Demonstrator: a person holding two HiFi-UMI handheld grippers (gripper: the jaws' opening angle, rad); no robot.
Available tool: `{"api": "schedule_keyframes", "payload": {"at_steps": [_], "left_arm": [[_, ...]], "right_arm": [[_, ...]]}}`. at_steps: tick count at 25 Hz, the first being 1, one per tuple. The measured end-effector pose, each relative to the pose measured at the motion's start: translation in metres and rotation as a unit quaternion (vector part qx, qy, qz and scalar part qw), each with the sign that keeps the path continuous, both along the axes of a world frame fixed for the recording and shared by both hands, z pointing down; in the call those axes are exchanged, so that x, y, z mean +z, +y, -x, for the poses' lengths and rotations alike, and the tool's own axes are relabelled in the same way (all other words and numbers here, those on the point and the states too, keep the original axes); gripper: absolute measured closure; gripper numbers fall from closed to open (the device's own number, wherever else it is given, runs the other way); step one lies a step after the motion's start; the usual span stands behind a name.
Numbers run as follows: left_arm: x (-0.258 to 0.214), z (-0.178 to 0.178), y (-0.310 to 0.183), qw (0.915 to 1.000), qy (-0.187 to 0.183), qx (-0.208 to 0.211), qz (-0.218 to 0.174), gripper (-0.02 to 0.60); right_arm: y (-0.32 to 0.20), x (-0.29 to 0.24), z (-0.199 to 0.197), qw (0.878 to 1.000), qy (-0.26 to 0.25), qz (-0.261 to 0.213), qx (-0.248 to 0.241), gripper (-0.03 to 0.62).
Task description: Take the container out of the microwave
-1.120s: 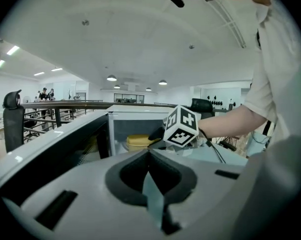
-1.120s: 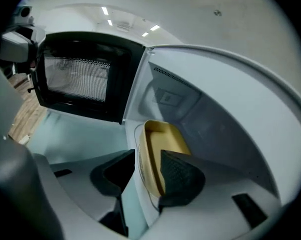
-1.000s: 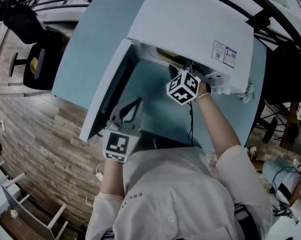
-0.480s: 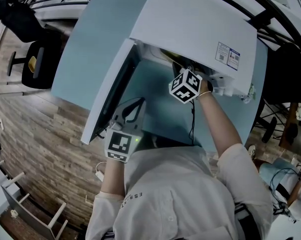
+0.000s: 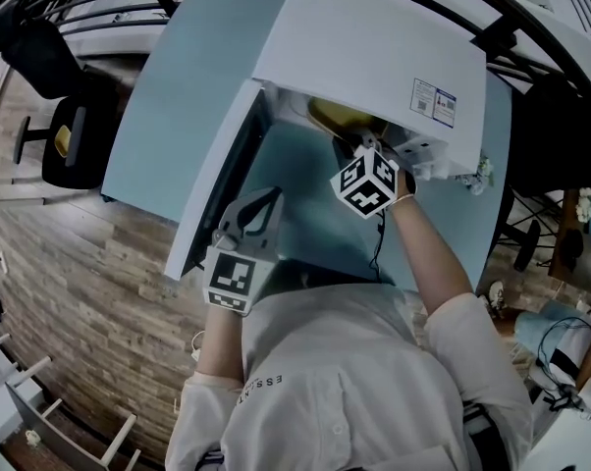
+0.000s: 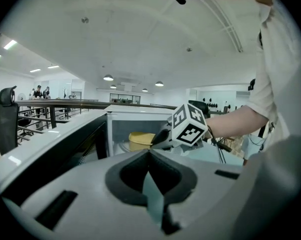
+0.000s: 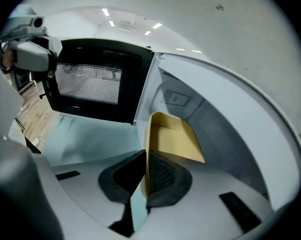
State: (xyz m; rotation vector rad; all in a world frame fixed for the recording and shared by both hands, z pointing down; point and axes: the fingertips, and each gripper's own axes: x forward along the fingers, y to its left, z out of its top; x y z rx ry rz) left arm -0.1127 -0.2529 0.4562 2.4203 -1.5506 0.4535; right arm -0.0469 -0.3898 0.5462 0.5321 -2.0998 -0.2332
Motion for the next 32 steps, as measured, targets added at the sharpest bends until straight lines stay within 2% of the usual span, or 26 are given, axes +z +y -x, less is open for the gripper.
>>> {"api": "schedule_keyframes", "payload": {"at_steps": [8,14,23,32], "left_arm": [[-0.011,-0.005,0.01,0.9993,-0.004,0.033,-0.018,0.588],[-0.019,-0.012,0.023,0.9976,-0.009,0.063,-0.026,0.588],[-0.037,-0.031,0.04,0.9914,-0.02,0.119,-0.05,0.588],[-0.069,-0.038,0.04,0.9865,-0.026,0.134,-0.091,0.588]], "right_arm": [[0.055,-0.021,-0.02,0.996,-0.062,0.038,0.048,0.563],[0.092,-0.042,-0.039,0.988,-0.114,0.04,0.096,0.563],[0.139,-0.102,-0.059,0.953,-0.257,0.032,0.158,0.565],[0.157,-0.176,-0.088,0.916,-0.341,-0.082,0.193,0.565]]}}
